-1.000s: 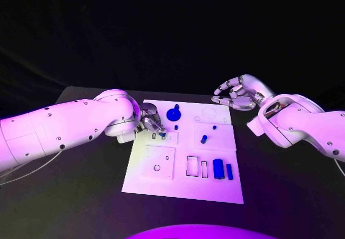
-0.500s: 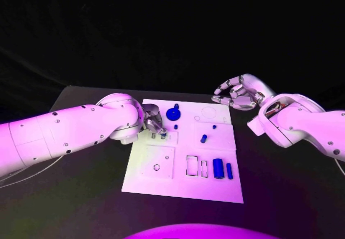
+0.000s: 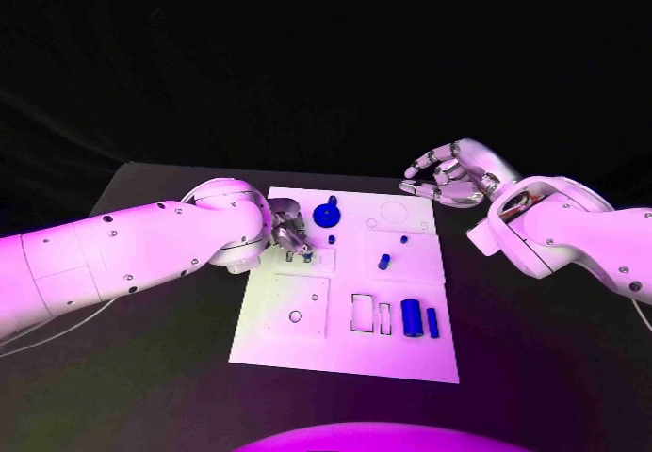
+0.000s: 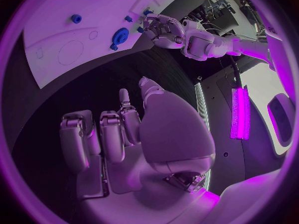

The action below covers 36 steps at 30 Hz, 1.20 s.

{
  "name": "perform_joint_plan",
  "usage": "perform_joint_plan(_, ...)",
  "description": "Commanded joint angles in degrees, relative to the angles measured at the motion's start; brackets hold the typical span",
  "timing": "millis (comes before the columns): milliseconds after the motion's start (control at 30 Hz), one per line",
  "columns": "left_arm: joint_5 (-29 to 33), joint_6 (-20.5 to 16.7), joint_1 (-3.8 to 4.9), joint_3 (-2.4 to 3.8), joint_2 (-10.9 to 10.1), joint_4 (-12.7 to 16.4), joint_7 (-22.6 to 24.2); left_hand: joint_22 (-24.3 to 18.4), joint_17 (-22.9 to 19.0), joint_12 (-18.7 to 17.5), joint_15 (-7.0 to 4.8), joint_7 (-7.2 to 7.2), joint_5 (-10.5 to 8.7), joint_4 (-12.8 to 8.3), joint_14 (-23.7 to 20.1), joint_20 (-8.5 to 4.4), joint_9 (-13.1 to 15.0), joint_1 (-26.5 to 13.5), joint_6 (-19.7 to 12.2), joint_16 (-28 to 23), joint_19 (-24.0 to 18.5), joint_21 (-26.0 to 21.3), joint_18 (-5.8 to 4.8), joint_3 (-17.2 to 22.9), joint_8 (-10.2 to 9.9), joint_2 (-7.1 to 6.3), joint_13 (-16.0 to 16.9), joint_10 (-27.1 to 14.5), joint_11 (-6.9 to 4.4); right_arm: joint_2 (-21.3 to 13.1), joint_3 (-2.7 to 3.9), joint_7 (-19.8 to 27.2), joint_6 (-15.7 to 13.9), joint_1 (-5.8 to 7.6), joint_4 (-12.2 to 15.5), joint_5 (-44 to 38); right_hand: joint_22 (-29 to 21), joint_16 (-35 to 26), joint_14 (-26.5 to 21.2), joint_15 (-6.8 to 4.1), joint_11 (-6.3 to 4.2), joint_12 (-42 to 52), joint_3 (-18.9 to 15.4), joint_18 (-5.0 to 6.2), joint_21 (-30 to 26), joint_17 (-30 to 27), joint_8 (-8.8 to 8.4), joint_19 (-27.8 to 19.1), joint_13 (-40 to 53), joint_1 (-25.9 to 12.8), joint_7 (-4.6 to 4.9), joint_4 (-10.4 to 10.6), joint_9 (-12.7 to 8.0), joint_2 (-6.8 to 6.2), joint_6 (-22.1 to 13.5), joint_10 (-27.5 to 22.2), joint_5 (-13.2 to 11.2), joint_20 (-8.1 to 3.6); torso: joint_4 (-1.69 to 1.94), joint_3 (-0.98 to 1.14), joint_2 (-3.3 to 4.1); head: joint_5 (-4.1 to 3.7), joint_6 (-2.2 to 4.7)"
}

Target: Assemble the parts on the task board

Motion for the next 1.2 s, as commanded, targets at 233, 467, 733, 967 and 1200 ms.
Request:
perform_joint_plan(233,-1.83,2.86,-0.11,-0.01,-0.27,0.59,-0.68,4.35,15.1,0.63,-0.63,-0.66,1.45,-12.09,6.07,-0.46,0.35,-0.92,0.68,0.2,0.95,0.42,-1.15,12.21,0.82,-0.28,0.31,0.72,-0.22,-0.12,0.0,0.24,0.67,-0.03,0.13,-0.45,14.28,-0.25,5.52,-0.39,-0.26,-0.3,0.37,-0.47,-0.2,12.44,0.25,5.27,4.64,-0.75,-0.09,0.12,0.09,0.08,-0.25,-0.33,0.26,-0.5,0.07,-0.09,-0.01,-0.1,-0.1)
perform_joint_plan(467,-2.36,3.76,-0.18,-0.05,-0.4,1.0,-0.69,4.35,15.1,0.66,-0.66,-0.72,1.72,-12.19,6.07,-0.49,0.43,-1.12,0.79,0.2,0.95,0.42,-1.15,12.23,0.99,-0.46,0.31,0.78,-0.27,-0.09,0.0,0.27,0.72,-0.03,0.11,-0.45,14.28,-0.25,5.52,-0.39,-0.26,-0.3,0.37,-0.47,-0.2,12.44,0.25,5.27,4.64,-0.75,-0.09,0.12,0.09,0.08,-0.25,-0.33,0.26,-0.5,0.03,-0.05,0.0,-0.07,-0.23)
perform_joint_plan(733,-1.9,4.03,-0.23,-0.06,-0.4,1.25,-0.65,4.38,15.1,0.7,-0.67,-0.73,1.76,-12.2,6.07,-0.49,0.45,-1.16,0.82,0.2,0.96,0.43,-1.16,12.24,1.03,-0.47,0.35,0.82,-0.28,-0.08,-0.01,0.27,0.75,-0.04,0.05,-0.45,14.28,-0.25,5.52,-0.39,-0.26,-0.3,0.37,-0.47,-0.2,12.44,0.25,5.27,4.64,-0.75,-0.09,0.12,0.09,0.08,-0.25,-0.33,0.26,-0.5,0.01,0.01,0.04,-0.09,-0.24)
perform_joint_plan(967,-1.71,4.16,-0.24,-0.06,-0.34,1.13,-0.71,4.36,15.1,0.68,-0.68,-0.76,1.81,-12.19,6.07,-0.5,0.47,-1.26,0.89,0.2,0.95,0.42,-1.16,12.23,1.09,-0.5,0.3,0.84,-0.3,-0.09,-0.02,0.27,0.73,-0.04,0.06,-0.45,14.28,-0.25,5.52,-0.39,-0.26,-0.3,0.37,-0.47,-0.2,12.44,0.25,5.27,4.64,-0.75,-0.09,0.12,0.09,0.08,-0.25,-0.33,0.26,-0.5,0.06,-0.02,0.03,-0.06,-0.26)
perform_joint_plan(1200,-1.16,4.45,-0.24,-0.06,-0.08,0.61,-0.94,4.43,15.1,0.95,-0.78,-0.98,1.7,-11.85,6.07,-0.54,0.57,-2.05,1.17,0.2,0.98,0.45,-1.17,12.15,1.4,-0.31,0.46,1.23,-0.45,-0.09,-0.02,0.26,0.71,-0.04,0.08,-0.45,14.28,-0.25,5.52,-0.39,-0.26,-0.3,0.37,-0.47,-0.2,12.44,0.25,5.27,4.64,-0.75,-0.09,0.12,0.09,0.08,-0.25,-0.33,0.26,-0.5,0.0,0.01,0.04,0.01,-0.33)
